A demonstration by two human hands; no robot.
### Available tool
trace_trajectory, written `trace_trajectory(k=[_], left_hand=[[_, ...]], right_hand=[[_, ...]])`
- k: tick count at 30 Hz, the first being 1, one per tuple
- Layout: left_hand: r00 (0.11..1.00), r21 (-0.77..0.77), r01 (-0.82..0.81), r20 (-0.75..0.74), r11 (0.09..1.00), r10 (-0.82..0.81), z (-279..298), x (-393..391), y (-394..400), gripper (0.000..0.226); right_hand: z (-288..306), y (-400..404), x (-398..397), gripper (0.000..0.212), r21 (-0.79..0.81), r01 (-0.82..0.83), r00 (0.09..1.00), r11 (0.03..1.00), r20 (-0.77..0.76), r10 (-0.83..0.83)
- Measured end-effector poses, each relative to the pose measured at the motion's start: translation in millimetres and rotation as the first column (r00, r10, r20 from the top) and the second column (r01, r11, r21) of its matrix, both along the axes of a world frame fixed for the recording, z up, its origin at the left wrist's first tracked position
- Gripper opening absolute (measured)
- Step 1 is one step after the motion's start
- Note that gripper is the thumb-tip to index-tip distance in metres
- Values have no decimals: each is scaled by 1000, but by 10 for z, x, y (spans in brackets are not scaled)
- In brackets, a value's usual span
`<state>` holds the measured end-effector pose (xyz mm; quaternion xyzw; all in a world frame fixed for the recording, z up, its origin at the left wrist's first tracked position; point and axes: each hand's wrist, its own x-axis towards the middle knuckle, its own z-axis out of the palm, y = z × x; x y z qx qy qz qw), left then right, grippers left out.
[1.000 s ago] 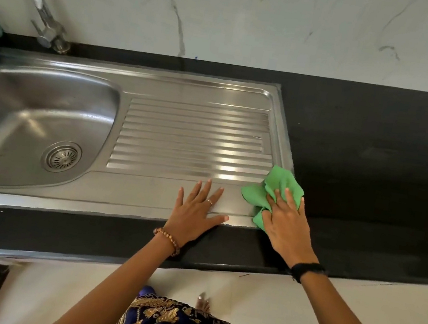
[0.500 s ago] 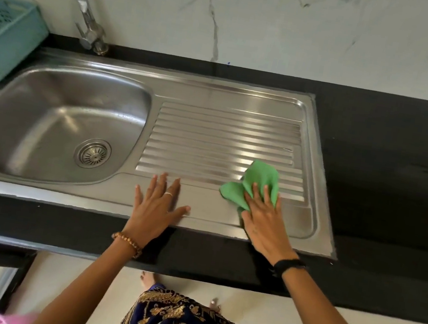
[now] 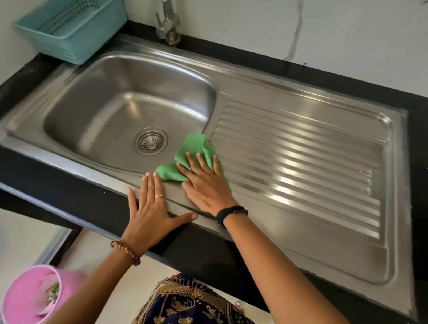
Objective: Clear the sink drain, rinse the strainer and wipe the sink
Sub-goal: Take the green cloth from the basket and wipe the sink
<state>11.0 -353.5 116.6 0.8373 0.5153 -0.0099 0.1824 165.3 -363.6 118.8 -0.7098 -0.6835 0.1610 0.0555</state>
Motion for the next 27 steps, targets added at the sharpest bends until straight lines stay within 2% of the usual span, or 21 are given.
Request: trace_trajectory(k=[5,9,13,16,20,23,27], left_hand=[[1000,-6,4,11,1000,-4,-3,-14,-44,127],[998,-33,64,8,997,-63,27,116,-192,116],[990,-74,143,13,987,-143,53,401,-478,109],[965,-59,262,18,963,-261,52,632,-715,107],[897,-13,442,-6,897,-442,42,929,-1017,98],[868,-42,496,-3,867,-497,61,1085,-1082,97],[826,-71,563,12,823,-564,78,1174,-1124,89]], right_hand=[[5,-157,-22,51,-1,-180,982,984,-52,179],[37,-512,5,51,55,-168,974,984,-142,175],[112,-917,215,48,17,-54,961,998,-272,57],[147,-1328,490,47,-11,39,958,999,-283,-40],[215,-1987,935,45,-9,161,955,987,-251,-158],[286,-2448,1260,39,-29,286,932,958,-225,-285],[332,-2908,1487,41,-41,498,863,866,-77,-499]])
